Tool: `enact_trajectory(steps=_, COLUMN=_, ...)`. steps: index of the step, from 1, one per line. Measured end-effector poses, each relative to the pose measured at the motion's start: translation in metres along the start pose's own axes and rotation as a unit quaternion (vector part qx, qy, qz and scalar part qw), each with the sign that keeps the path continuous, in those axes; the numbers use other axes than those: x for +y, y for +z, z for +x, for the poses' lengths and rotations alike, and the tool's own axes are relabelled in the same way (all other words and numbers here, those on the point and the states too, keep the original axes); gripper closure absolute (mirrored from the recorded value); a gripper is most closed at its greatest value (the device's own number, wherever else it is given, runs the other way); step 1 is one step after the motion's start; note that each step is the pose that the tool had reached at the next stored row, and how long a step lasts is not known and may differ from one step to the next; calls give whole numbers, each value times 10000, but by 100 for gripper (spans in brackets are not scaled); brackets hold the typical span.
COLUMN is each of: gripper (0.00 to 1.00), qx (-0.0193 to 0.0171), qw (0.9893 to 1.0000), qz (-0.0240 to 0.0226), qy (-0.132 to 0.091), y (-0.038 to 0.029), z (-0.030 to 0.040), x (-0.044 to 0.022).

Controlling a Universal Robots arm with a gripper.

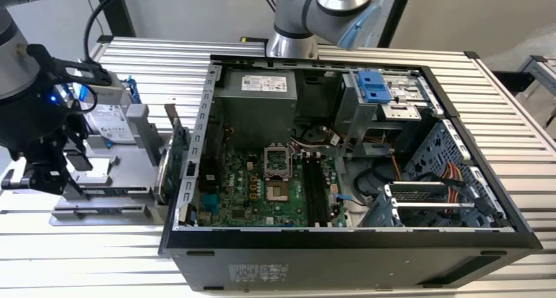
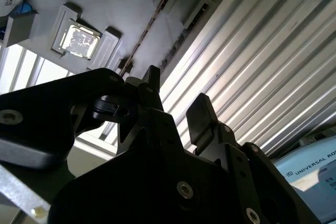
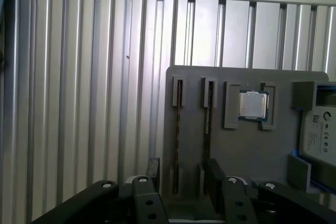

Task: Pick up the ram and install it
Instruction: 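Pick up the ram and move it above insertion slot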

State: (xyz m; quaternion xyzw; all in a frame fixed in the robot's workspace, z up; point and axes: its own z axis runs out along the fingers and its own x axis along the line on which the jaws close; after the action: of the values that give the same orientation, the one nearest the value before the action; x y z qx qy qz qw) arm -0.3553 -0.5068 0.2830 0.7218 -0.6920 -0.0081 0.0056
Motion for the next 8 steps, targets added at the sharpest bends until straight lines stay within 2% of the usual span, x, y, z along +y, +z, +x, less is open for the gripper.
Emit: enact_trajectory(steps=8, gripper=0, qx=0, qw=10000, qz=0, qy=1, y=42, z=1, x=0)
